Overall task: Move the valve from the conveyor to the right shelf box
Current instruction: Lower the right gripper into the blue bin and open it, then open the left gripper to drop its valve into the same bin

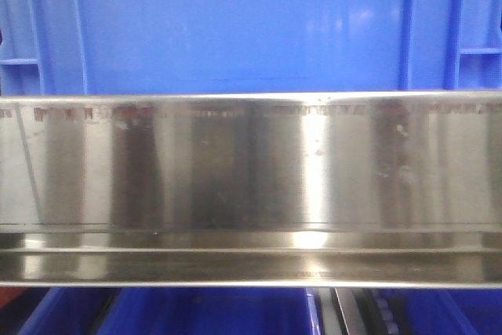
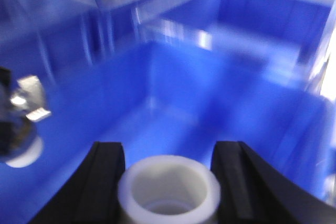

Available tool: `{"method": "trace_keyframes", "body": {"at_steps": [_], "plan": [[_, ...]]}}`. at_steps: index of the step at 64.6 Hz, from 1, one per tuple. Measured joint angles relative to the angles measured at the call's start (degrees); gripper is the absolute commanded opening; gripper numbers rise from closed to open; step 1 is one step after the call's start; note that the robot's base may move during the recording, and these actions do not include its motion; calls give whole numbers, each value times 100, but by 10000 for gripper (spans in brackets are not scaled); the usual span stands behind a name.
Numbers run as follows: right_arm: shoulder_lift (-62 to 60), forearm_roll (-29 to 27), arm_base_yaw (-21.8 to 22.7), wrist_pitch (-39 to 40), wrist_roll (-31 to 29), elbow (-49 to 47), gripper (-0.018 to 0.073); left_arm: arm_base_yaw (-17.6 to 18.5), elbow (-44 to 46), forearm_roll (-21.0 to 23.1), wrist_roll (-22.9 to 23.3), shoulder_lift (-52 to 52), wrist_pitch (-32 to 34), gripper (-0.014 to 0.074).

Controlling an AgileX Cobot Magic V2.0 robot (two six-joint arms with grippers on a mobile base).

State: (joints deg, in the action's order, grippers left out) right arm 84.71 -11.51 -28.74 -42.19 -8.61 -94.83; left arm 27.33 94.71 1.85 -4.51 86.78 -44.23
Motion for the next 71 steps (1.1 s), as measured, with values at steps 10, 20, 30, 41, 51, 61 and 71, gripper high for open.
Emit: {"method": "trace_keyframes", "body": {"at_steps": [10,20,30,41,51,61,71], "plan": [[454,0,0,-188,-12,0,-148,0,0,0,0,383,-74,-111],[882,0,0,-366,-12,0,-36,0,0,0,0,679,-294,-57],[1139,0,0,-536,-12,0,220,0,0,10,0,844,-504,204],[1209,0,0,-508,-12,-13,479,0,16,10,0,872,-589,526],[1175,0,0,-461,-12,-66,530,0,46,10,0,872,-535,608],[1082,0,0,-461,-12,-66,461,0,46,32,0,829,-535,599],[701,0,0,-461,-12,-66,242,0,46,32,0,541,-535,597]]}}
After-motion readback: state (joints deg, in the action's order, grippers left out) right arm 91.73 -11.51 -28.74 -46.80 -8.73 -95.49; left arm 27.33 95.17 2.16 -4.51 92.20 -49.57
